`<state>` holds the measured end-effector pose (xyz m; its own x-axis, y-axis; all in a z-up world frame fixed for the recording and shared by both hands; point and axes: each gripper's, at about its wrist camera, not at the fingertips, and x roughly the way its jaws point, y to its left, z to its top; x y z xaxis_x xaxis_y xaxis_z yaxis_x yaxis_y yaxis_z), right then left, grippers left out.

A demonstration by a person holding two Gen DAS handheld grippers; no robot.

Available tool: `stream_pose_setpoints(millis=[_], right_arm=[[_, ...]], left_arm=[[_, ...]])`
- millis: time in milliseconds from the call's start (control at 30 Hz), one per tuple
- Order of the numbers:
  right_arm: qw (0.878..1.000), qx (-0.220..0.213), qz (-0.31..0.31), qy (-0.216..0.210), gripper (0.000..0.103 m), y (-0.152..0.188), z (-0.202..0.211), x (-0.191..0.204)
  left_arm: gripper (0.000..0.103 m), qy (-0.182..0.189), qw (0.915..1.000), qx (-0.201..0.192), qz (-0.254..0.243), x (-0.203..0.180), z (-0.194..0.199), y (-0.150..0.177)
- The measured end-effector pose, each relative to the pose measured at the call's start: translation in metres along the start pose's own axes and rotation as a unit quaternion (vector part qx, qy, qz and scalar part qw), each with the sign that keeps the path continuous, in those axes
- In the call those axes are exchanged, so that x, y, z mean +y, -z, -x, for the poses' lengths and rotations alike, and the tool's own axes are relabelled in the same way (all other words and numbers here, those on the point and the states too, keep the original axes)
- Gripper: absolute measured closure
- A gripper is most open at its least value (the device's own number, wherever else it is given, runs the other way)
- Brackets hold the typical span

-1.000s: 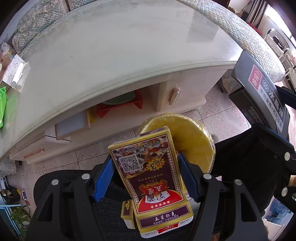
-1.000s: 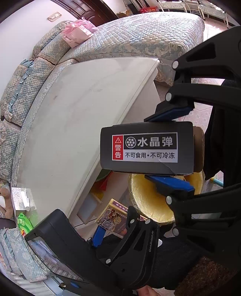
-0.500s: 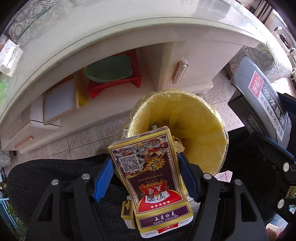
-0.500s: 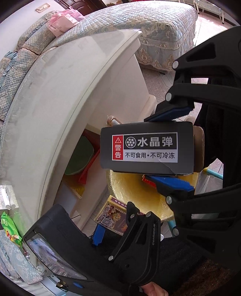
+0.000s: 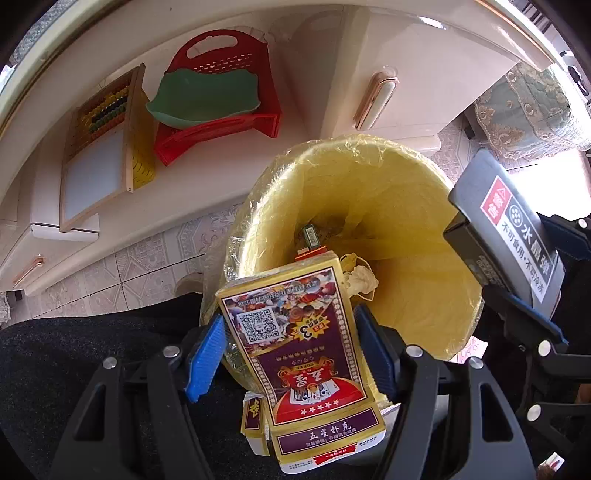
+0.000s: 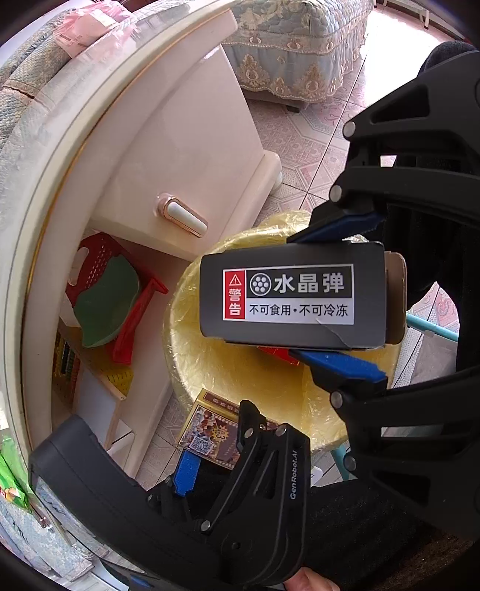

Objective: Collect trash
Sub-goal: 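Carry the card box and black box over the trash bin with both tools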

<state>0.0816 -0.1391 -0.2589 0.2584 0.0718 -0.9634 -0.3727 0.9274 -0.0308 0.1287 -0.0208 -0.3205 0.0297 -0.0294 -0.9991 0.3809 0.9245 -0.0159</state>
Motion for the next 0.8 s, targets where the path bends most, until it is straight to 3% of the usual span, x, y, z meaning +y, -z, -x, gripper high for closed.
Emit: stream_pose_setpoints(millis=[300,800], right_arm=[[0.999,0.036,-0.014,-0.017,0.050,0.007,-0.038,-0.001],[0.997,0.052,-0.053,-0.029,0.050,0.013,-0.069,0.001]], left_arm=[[0.037,0.012,0.9994,0.029,0.015,-0.001,-0.033,-0.003],[0.037,0.028,0.9972,0.067,0.020,-0.001,-0.073,-0.013]])
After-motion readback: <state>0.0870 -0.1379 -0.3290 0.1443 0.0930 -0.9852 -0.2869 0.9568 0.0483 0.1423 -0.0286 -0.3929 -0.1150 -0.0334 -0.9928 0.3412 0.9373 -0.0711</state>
